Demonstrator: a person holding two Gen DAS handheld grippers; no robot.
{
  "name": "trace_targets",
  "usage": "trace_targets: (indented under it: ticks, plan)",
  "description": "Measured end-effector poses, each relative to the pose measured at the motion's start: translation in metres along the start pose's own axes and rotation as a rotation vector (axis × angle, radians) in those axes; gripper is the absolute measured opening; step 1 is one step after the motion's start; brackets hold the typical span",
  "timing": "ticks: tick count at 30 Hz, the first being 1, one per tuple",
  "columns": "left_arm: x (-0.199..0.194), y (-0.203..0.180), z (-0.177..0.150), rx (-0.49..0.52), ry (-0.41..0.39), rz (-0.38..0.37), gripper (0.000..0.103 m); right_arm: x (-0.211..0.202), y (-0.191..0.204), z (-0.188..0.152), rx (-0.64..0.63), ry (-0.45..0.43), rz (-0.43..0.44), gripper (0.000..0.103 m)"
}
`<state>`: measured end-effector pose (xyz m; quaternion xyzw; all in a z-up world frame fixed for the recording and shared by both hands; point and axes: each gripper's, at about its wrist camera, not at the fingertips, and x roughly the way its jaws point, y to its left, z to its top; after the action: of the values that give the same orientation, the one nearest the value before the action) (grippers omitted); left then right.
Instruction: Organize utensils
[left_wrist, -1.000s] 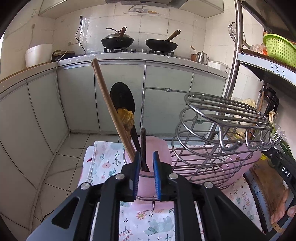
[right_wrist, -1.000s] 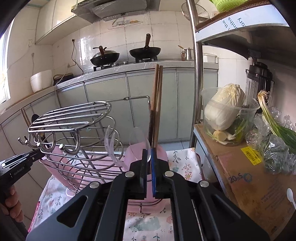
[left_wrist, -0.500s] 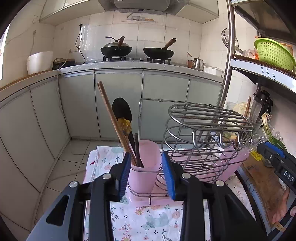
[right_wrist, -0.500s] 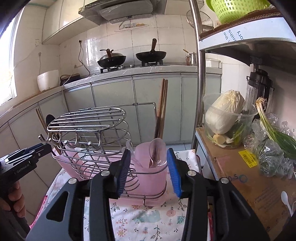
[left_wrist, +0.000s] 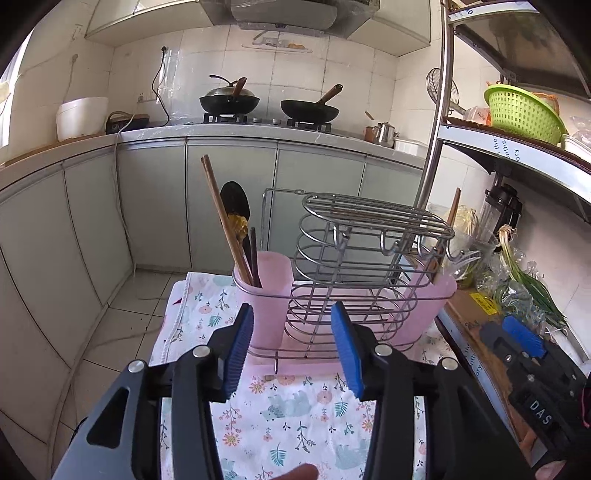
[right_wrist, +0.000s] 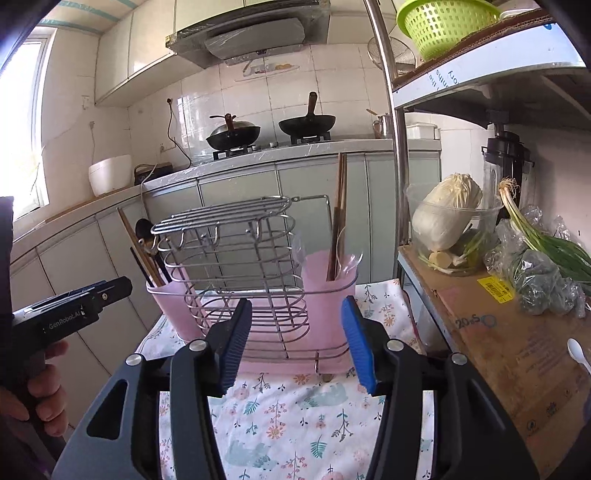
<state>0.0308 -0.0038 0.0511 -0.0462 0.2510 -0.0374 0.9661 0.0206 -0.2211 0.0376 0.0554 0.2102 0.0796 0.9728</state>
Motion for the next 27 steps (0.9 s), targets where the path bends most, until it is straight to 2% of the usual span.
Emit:
trace_targets:
  ticks: [4,8,11,27]
  plan:
    - [-0.016,-0.006,-0.014,0.007,-0.009,0.008,0.043,-0.006,0.007,-0.012,0.003,0.022,0.020,0.053]
    - [-0.029,-0.011,-0.026,0.009,-0.013,0.004,0.043,-0.012,0.013,-0.018,-0.013,0.031,0.034,0.061]
    - [-0.037,-0.013,-0.035,0.003,-0.015,0.001,0.043,-0.019,0.019,-0.023,-0.037,0.028,0.031,0.064]
    - [-0.044,-0.015,-0.056,-0.014,0.008,0.011,0.043,-0.035,0.029,-0.037,-0.043,0.002,-0.003,0.065]
